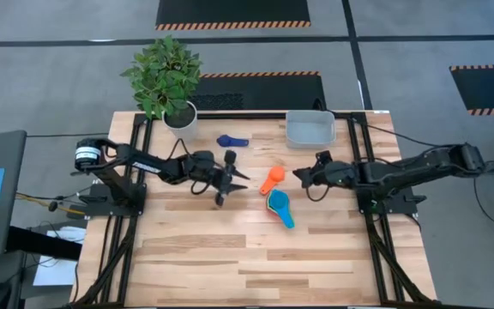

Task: Nest measuring cups in basket
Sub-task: Stack the orange measuring cup on top of the light blue measuring cup

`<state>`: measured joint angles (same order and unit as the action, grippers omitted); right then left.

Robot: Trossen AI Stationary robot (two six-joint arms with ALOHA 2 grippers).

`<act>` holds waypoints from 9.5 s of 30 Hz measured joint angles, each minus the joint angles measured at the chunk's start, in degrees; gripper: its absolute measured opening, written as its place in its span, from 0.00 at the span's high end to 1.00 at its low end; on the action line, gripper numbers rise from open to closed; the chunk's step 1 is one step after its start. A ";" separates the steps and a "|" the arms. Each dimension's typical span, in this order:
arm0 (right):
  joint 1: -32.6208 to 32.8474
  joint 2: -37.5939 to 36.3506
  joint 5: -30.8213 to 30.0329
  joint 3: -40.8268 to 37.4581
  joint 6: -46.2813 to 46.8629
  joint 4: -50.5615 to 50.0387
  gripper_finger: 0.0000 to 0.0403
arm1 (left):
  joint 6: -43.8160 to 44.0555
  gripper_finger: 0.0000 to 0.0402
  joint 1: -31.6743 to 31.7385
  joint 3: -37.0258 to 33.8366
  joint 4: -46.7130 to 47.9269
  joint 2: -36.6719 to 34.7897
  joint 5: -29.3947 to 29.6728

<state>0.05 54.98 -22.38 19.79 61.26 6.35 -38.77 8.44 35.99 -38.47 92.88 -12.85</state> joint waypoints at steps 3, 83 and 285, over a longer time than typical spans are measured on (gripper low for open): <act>-0.56 0.63 -0.10 1.84 -3.23 -0.07 0.60 | -0.35 0.68 -1.25 1.41 -1.03 1.58 -0.02; 9.92 37.92 -13.54 16.43 -33.06 71.02 0.47 | 57.05 1.00 0.87 -1.28 -51.27 3.04 2.15; 13.96 30.42 13.10 25.84 -3.39 -24.04 0.96 | 41.51 0.82 -12.17 26.20 22.55 14.84 6.41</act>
<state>14.01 85.41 -9.28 45.63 57.87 -17.69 2.74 -3.73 62.19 -15.91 107.72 -6.44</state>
